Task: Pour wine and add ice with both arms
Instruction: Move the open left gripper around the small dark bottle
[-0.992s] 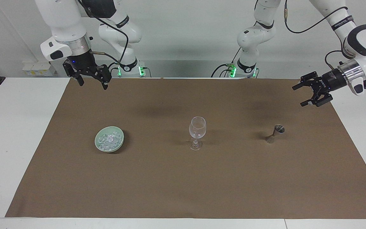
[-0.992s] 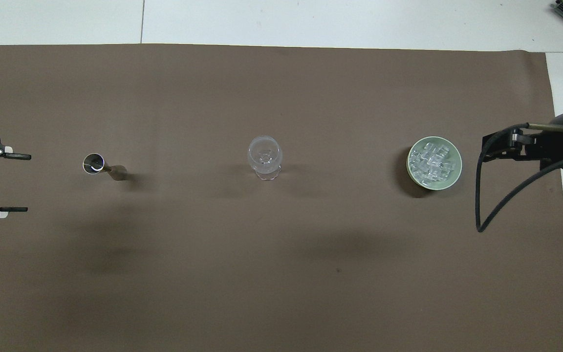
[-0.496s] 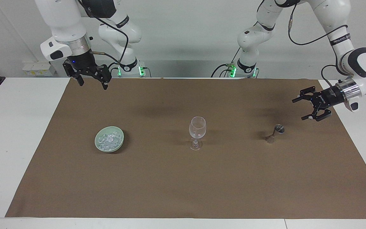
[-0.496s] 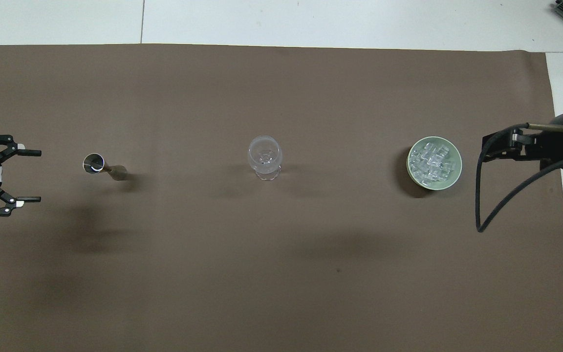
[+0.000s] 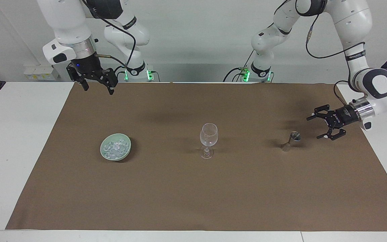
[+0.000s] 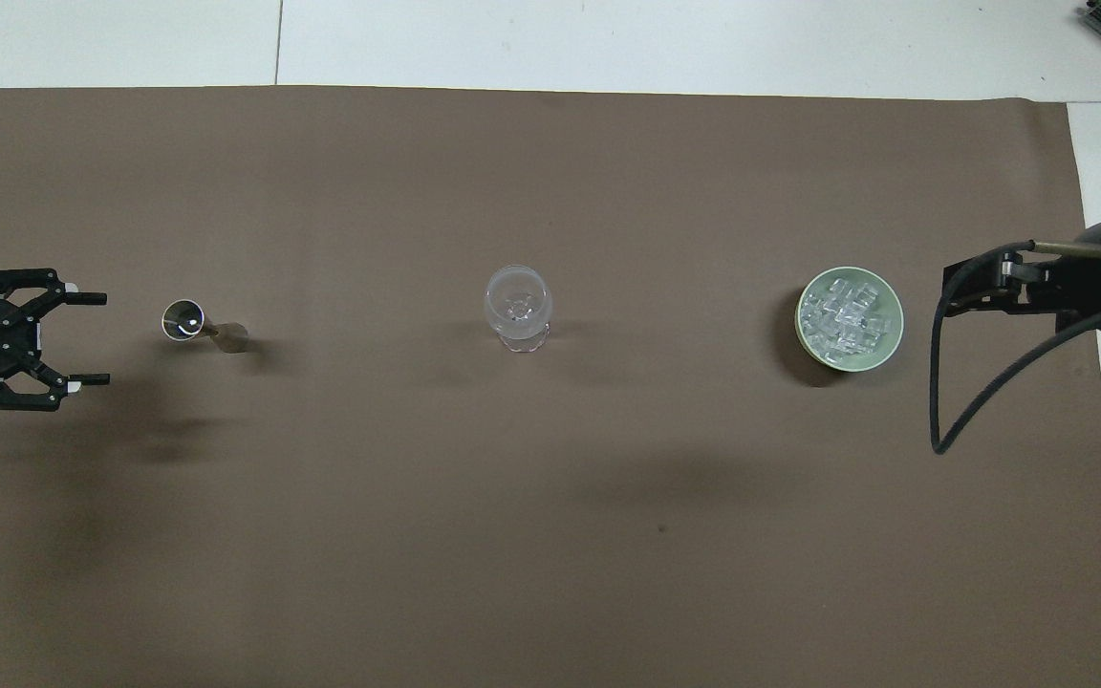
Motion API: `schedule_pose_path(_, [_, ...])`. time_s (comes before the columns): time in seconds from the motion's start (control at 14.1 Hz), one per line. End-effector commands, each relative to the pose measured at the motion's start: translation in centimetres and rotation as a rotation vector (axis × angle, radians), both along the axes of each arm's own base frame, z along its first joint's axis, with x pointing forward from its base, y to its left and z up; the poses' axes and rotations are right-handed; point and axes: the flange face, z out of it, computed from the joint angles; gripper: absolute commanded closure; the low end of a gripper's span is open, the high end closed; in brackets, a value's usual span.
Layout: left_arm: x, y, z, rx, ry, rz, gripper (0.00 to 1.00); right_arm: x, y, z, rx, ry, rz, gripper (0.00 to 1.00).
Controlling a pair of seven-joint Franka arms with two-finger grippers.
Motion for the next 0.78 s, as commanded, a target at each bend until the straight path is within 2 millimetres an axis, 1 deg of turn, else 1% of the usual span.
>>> schedule_pose_path(0.0, [-0.2,0.4,-2.5,-0.010,-0.016,0.041,0.00,-0.6,-0.3,0.0,0.017,0.005,0.015,0.00])
schedule_pose_path(0.21, [-1.5,-0.3,-5.4,-0.035,-0.061,0.074,0.00,-0.6,-0.3,0.0,0.017,0.005,0.015,0.00])
schedule_pose_path(0.5, [-2.1,-1.0,-7.2,-0.070,-0.157,0.066,0.00,-0.6,-0.3,0.0,0.017,0.005,0.015,0.00])
schedule_pose_path(0.57, [-1.9,-1.6,-7.3,-0.073,-0.189,0.056,0.00,-0.6,-0.3,0.0,0.017,0.005,0.015,0.00])
schedule_pose_path(0.64, [-1.4,-2.7,-7.4,-0.068,-0.206,0.047,0.00,-0.6,-0.3,0.0,0.017,0.005,0.015,0.00])
schedule_pose_path(0.71, [-1.3,-3.0,-7.6,-0.066,-0.216,0.056,0.00,-0.6,-0.3,0.0,0.017,0.005,0.015,0.00])
